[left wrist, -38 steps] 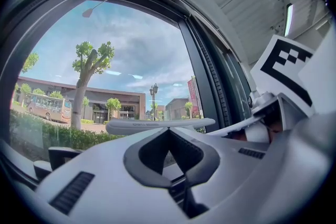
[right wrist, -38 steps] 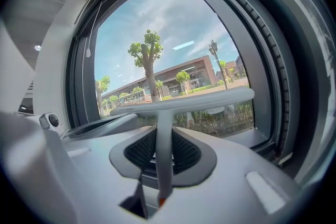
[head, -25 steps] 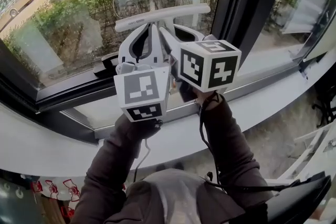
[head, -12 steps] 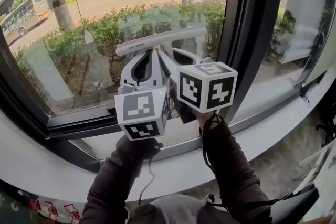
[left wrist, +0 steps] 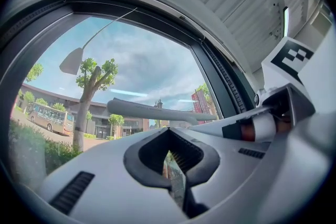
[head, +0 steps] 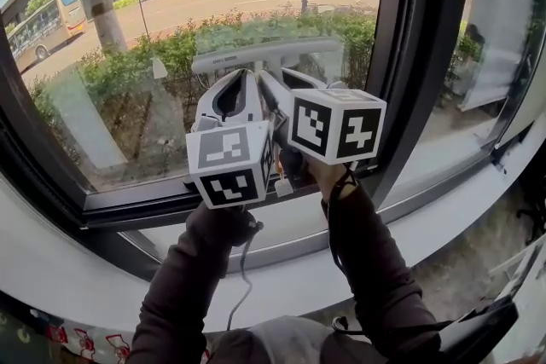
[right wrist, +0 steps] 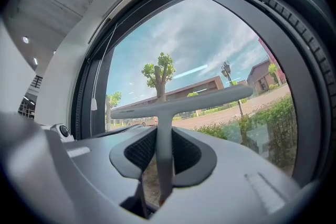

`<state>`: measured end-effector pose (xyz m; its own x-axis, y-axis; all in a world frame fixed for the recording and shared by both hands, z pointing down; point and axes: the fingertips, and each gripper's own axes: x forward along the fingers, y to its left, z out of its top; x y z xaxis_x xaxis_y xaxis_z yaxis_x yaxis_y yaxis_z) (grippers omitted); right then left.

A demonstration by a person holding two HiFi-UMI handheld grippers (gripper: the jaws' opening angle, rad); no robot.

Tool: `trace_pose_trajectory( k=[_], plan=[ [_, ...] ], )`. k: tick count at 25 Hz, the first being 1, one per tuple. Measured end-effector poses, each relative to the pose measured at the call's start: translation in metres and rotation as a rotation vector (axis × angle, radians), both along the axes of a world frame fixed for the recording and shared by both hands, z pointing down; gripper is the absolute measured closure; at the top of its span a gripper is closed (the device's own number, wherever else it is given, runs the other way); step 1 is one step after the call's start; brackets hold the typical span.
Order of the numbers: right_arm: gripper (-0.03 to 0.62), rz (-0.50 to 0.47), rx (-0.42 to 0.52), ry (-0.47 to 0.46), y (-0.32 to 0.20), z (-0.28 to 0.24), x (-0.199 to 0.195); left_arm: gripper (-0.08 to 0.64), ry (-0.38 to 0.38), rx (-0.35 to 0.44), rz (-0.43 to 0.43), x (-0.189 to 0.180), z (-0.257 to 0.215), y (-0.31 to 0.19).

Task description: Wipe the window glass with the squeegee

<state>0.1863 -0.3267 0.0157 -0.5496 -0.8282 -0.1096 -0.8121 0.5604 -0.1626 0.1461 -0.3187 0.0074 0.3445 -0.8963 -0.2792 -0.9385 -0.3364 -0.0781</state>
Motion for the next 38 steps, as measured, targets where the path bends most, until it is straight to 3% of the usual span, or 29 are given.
trace_pose_trajectory(
  k=[21,38],
  plan=[
    [0.518,0.055,-0.028,0.069,-0.027,-0.003,-0.003,0.56,-0.017,0.018,-0.021,-0.009,-0.011,-0.023],
    [0.518,0.041,-0.106,0.083,-0.025,0.033,-0.004,0.56,-0.018,-0.059,-0.032,-0.009,0.024,-0.02]
  ],
)
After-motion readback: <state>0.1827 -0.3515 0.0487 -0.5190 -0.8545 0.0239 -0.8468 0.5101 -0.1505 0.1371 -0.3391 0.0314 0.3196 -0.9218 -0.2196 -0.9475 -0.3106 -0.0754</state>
